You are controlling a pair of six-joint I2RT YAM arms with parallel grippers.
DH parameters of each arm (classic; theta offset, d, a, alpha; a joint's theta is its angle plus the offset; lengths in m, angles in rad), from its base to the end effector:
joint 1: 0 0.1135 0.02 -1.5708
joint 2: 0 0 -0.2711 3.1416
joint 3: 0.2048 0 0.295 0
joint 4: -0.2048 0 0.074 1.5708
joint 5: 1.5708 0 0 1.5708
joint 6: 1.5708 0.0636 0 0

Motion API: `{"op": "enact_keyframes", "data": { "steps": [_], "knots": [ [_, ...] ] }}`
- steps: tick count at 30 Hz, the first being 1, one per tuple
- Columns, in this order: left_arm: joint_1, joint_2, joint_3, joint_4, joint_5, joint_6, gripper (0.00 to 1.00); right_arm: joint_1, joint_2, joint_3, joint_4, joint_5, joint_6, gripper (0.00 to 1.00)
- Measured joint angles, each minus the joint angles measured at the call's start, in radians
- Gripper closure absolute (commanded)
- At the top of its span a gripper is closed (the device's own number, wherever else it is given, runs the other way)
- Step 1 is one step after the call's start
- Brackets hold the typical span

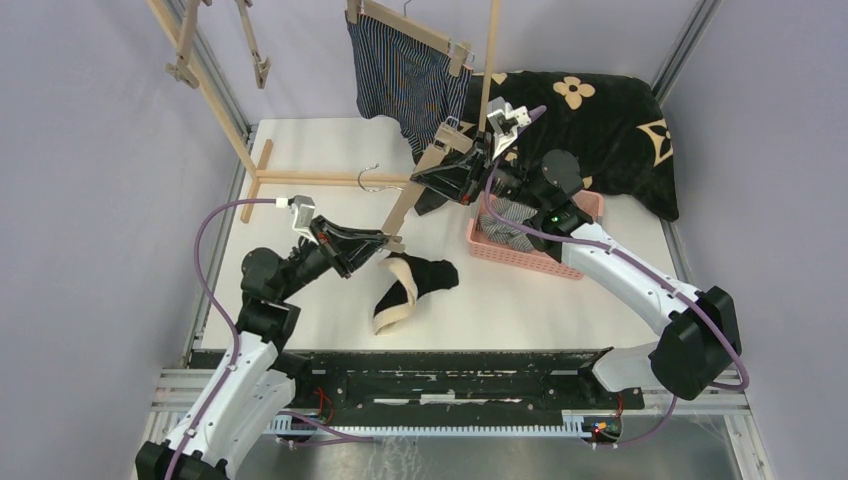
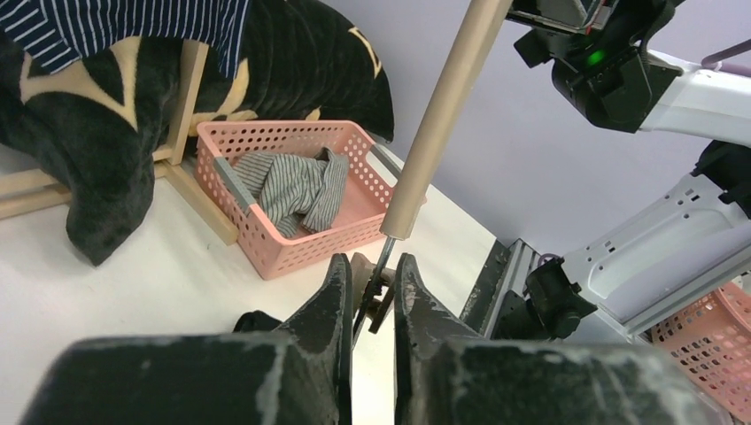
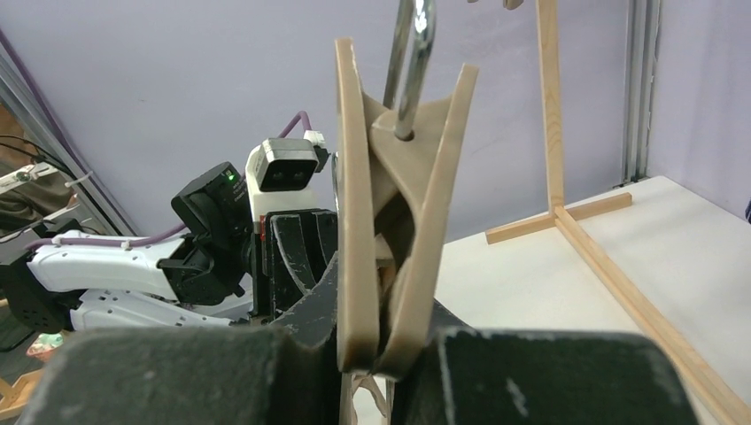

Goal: Remove the underwear clipped to the hanger

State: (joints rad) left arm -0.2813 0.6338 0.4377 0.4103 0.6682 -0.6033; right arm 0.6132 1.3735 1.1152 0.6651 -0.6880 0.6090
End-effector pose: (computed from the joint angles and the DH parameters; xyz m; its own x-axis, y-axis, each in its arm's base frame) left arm 0.1981 -0.0983 0.3030 -0.2855 -0.3811 -0.8794 0.7742 0.4491 -0.4459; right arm 0.2830 0.2486 0.4123 -0.2617 0.3562 -0.8970 -0.9409 0.1127 0.3193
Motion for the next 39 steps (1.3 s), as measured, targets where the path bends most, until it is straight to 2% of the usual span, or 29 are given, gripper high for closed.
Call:
{"op": "enact_keyframes", "data": {
  "steps": [2,3,4,5,6,9,14,23,33,39],
  "knots": [
    [0.000,0.000,0.000,0.012,0.008,-0.005,0.91,0.000,0.000,0.003,0.001,0.000,0.004,0.99],
    [0.000,-0.001,0.000,0.016,0.014,-0.006,0.81,0.000,0.000,0.005,0.002,-0.001,0.007,0.99],
    [0.000,-0.002,0.000,0.018,0.016,-0.006,0.65,0.000,0.000,0.005,0.002,-0.001,0.011,0.99],
    [0.000,-0.002,0.000,0.019,0.018,-0.006,0.54,0.000,0.000,0.006,0.002,-0.002,0.014,0.99],
    [0.000,-0.002,0.000,0.023,0.018,-0.007,0.46,0.000,0.000,0.007,0.000,-0.002,0.015,0.99],
    [-0.001,-0.001,0.001,0.020,0.015,-0.013,0.40,0.000,0.000,0.008,0.005,0.005,0.014,0.99],
    [0.000,-0.003,0.012,0.031,0.009,-0.014,0.42,0.000,0.000,0.008,0.014,0.010,0.014,0.99],
    [-0.001,0.057,0.095,0.059,0.008,-0.012,0.58,0.000,0.000,0.008,0.022,0.007,0.025,0.99],
    [-0.001,0.146,0.146,0.094,0.066,-0.012,0.55,0.000,0.000,0.008,0.021,0.007,0.026,0.99],
    [-0.001,0.158,0.146,0.095,0.094,-0.012,0.64,0.000,0.006,0.008,0.023,0.003,0.039,0.99]
  ]
}}
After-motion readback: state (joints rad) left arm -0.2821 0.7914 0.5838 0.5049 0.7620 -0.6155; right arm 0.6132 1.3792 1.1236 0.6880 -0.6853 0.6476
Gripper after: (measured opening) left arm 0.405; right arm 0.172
